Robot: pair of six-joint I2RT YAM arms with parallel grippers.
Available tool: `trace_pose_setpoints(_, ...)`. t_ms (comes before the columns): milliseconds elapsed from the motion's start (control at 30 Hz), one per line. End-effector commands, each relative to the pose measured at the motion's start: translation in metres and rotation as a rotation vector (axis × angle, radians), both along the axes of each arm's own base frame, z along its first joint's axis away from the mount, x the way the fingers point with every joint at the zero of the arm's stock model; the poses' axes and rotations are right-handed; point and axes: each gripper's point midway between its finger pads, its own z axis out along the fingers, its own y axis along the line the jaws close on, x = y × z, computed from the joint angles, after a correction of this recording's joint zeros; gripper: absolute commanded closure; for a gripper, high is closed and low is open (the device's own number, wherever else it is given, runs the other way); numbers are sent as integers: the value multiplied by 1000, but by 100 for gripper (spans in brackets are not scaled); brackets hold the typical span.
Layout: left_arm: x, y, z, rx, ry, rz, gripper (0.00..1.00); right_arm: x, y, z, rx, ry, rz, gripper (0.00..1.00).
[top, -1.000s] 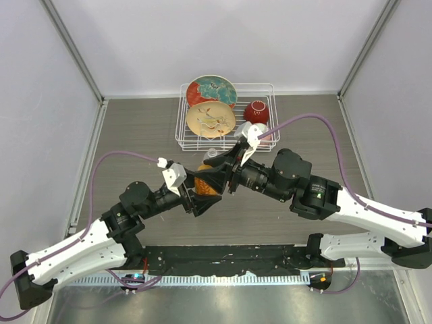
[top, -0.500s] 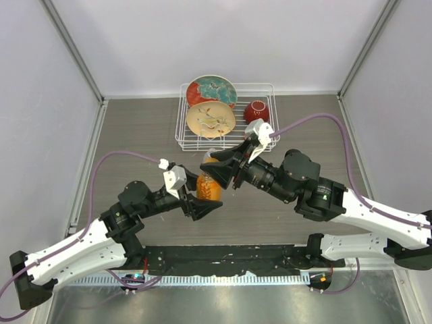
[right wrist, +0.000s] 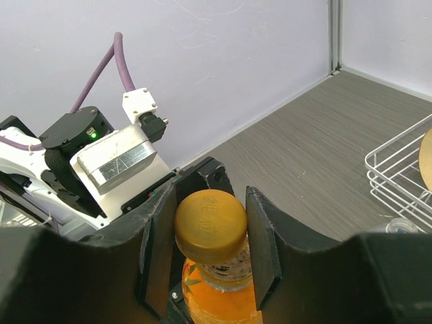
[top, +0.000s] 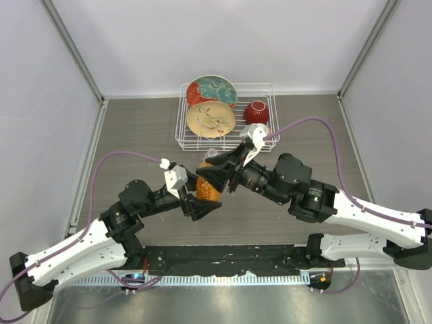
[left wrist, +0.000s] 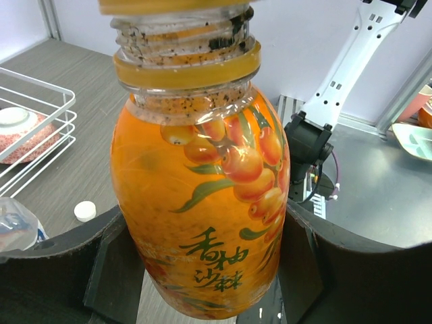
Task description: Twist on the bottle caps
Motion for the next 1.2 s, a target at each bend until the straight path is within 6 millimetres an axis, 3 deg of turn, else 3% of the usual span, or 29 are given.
trace_pose_setpoints(0,2,6,37,-82,-55,12,100,-10,-5,18,83,2,34,85)
trace_pose_setpoints(200,3,11,39,-87,-56,22,100,-10,-14,22,84,1,19,86)
trace_pose_setpoints(667,-10,8,43,-87,-74,-53,100,1,-2,14,20,-22,-16,86)
trace_pose_setpoints(933,-6,11,41,-92,-71,-26,100,1,-10,16,28,-18,-31,87)
trace_pose_setpoints(967,-7,12,41,-94,-74,-26,100,1,-11,9,1,-9,-31,87)
trace_pose_setpoints(1167,-7,12,44,-101,-79,-28,100,2,-17,6,-13,-11,-45,87)
